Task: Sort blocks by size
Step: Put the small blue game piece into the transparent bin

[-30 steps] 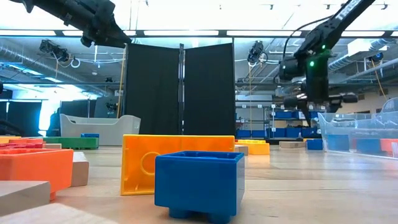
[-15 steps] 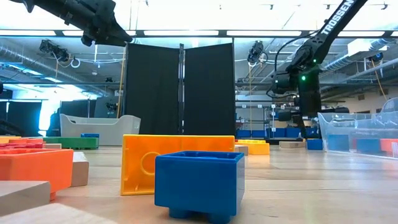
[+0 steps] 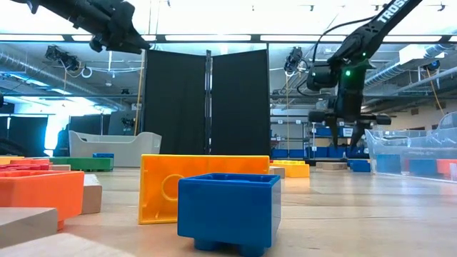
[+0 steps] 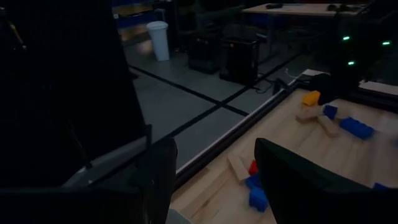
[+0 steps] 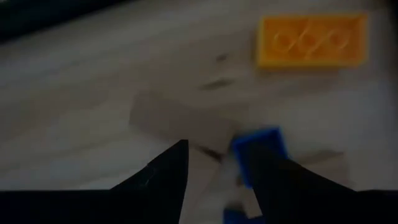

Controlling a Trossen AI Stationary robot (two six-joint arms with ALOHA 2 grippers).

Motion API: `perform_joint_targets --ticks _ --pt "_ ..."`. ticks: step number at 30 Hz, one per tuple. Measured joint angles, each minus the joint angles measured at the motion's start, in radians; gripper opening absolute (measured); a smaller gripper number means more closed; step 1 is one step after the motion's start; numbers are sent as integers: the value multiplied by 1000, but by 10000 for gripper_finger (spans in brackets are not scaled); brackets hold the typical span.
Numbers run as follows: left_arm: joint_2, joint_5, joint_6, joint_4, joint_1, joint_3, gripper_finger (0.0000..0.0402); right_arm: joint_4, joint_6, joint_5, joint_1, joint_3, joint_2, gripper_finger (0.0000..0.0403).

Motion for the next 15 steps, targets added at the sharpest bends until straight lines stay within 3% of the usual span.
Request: perform_joint_targets --ticks 8,15 --pt "0 -4 0 -1 0 0 224 -13 -97 34 -45 1 30 178" --pt "0 -4 0 -2 0 0 224 -42 -123 20 -55 1 75 219"
